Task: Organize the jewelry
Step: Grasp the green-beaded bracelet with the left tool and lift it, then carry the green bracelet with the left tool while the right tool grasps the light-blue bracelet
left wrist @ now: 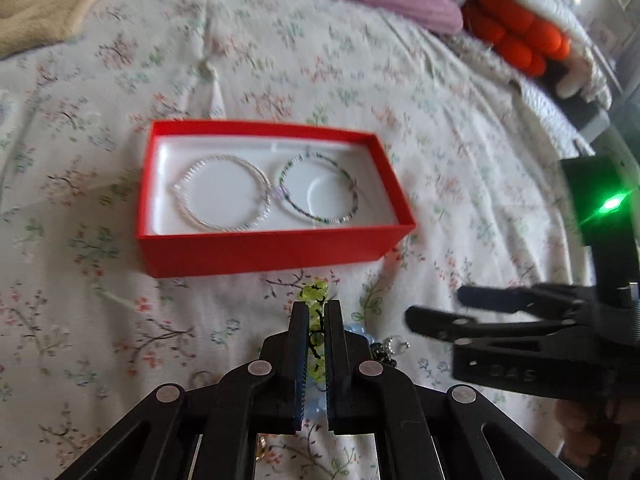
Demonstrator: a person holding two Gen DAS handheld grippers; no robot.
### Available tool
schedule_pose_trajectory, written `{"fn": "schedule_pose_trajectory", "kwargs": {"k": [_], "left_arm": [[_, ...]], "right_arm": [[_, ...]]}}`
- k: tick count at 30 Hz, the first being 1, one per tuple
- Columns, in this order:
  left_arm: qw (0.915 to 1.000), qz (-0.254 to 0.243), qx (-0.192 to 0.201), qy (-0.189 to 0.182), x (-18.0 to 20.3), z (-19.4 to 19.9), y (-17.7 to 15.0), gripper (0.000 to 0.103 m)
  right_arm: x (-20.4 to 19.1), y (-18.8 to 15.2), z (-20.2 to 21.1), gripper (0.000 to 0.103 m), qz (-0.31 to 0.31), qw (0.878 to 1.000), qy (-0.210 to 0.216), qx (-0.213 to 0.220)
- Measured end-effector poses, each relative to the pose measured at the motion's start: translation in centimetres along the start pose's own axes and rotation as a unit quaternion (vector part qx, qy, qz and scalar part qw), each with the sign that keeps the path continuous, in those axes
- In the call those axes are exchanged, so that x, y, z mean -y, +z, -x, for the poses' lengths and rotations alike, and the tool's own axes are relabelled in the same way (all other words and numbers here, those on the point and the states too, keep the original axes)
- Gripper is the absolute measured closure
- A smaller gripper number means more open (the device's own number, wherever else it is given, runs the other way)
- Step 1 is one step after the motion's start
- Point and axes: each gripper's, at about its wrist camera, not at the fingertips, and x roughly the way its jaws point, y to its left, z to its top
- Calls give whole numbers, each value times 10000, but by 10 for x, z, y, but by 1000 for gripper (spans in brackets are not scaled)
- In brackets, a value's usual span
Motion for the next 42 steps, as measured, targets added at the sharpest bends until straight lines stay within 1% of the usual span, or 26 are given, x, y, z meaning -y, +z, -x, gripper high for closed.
{"fn": "schedule_pose_trajectory", "kwargs": {"k": [4, 7, 9, 12, 15, 21, 24, 25, 27, 28, 31, 33, 39, 42], "left_arm": [[9999, 26, 107, 72, -6, 11, -2, 102], [9997, 116, 137, 143, -16, 16, -4, 102], [9996, 158, 150, 173, -21, 19, -5, 102], [9995, 210, 122, 220, -30, 19, -7, 102], [9993, 236, 69, 267, -36, 18, -10, 102], [9991, 297, -20, 313, -46, 14, -12, 102], [9990, 317, -59, 318, -48, 13, -13, 102], [9989, 325, -75, 325, -49, 12, -14, 102], [9988, 345, -105, 338, -51, 10, -14, 102], [9987, 356, -114, 354, -52, 9, -14, 102], [9985, 381, -109, 367, -54, 10, -13, 102], [9986, 381, -70, 352, -53, 12, -12, 102], [9989, 360, 108, 288, -51, 24, -6, 102], [9987, 377, 208, 262, -50, 30, -4, 102]], "right_arm": [[-11, 1, -7, 40, -32, 9992, 378, -116], [-20, 3, -15, 42, -115, 9982, 551, -197], [-25, 4, -19, 53, -123, 9979, 590, -238], [-33, 5, -25, 65, -38, 9988, 387, -296], [-39, 7, -34, 69, 51, 9993, 129, -343], [-59, 10, -46, 71, 278, 9987, 102, -421], [-73, 12, -58, 72, 510, 9976, -50, -462], [-78, 12, -60, 74, 617, 9970, -140, -435], [-84, 13, -62, 89, 774, 9961, -230, -352], [-87, 13, -63, 90, 813, 9959, -230, -335], [-90, 14, -62, 91, 816, 9961, -196, -288], [-93, 12, -55, 91, 768, 9968, -86, -214], [-96, 7, -19, 91, 774, 9964, 293, 209], [-99, 4, -2, 91, 803, 9951, 414, 405]]}}
